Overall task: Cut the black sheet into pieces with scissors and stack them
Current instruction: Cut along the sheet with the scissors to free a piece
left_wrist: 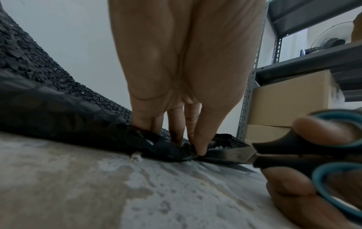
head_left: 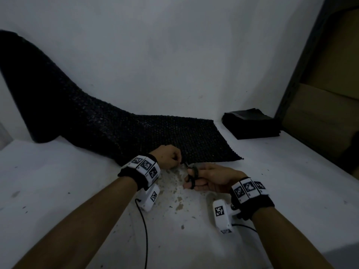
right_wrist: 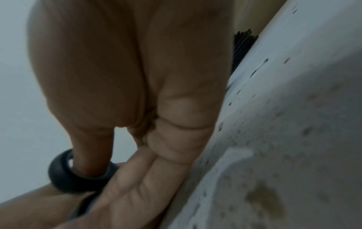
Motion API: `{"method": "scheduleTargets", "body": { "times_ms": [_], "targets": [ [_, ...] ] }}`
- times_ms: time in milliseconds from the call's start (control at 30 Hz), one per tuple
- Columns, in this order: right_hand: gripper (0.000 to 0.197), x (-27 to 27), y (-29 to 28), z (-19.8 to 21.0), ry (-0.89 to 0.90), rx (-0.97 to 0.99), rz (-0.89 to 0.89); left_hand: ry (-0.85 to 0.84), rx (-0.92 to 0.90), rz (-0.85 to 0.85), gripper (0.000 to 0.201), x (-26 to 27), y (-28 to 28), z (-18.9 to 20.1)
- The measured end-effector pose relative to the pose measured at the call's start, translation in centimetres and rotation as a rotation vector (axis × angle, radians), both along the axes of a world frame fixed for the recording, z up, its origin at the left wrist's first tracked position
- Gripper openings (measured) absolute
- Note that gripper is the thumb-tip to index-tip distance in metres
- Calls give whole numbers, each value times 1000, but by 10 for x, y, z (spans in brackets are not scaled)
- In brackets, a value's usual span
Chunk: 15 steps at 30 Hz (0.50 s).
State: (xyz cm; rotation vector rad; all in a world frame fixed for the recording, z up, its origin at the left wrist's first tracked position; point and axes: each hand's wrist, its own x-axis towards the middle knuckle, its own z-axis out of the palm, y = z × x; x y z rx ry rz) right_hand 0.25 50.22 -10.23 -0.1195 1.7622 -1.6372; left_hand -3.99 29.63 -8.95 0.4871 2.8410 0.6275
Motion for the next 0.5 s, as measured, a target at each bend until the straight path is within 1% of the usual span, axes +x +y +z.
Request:
{"method": "scheduleTargets", "body": {
  "times_ms": [100, 233, 367, 500],
  "targets": [
    [25, -1, 0, -1, 10, 0, -7, -3, -3, 0, 7, 1, -1, 1],
    [23, -3, -1, -3, 20, 20, -10, -18, 8, 8, 7, 0, -3, 0],
    [36, -6, -1, -1, -5, 39, 39, -24, 16, 8, 9, 0, -5, -1],
    [42, -12, -2, 1, -20, 67, 57, -26, 22, -10, 6, -2, -6, -2]
  ]
}}
